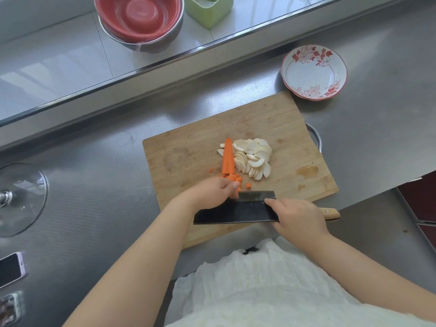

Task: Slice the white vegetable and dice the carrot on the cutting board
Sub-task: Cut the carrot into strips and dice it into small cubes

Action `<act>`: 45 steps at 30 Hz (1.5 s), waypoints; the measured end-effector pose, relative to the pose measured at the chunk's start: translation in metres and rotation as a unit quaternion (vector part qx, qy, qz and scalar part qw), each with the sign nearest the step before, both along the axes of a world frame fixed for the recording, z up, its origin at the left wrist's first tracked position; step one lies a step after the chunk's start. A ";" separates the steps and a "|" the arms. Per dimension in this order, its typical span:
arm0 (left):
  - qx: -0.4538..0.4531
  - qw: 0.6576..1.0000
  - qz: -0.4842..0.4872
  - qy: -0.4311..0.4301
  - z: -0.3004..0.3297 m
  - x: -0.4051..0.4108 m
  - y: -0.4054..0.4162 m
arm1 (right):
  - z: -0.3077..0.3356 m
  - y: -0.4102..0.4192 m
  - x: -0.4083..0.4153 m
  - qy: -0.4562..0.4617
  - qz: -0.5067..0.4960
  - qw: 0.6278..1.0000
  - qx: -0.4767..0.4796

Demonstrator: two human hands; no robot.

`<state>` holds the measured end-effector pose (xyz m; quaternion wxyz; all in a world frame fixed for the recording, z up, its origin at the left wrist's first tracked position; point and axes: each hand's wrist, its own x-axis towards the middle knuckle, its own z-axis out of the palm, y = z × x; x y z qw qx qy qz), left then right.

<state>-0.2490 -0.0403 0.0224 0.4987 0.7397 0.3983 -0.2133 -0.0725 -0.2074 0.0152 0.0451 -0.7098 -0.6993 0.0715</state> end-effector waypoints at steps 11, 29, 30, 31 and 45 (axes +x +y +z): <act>0.213 0.964 0.155 0.025 -0.028 -0.050 0.016 | -0.006 -0.015 -0.010 0.035 0.014 0.981 -0.192; 0.347 0.905 0.215 0.124 -0.074 -0.103 -0.054 | 0.001 0.012 -0.021 0.155 -0.144 0.915 -0.343; 0.348 0.901 0.223 0.130 -0.075 -0.100 -0.056 | 0.002 0.013 -0.020 0.152 -0.145 0.914 -0.346; 0.347 0.898 0.233 0.134 -0.076 -0.097 -0.058 | 0.003 0.014 -0.019 0.149 -0.148 0.913 -0.348; 0.387 0.919 -0.012 -0.076 -0.089 -0.082 -0.057 | -0.005 0.021 -0.015 0.167 -0.199 0.914 -0.310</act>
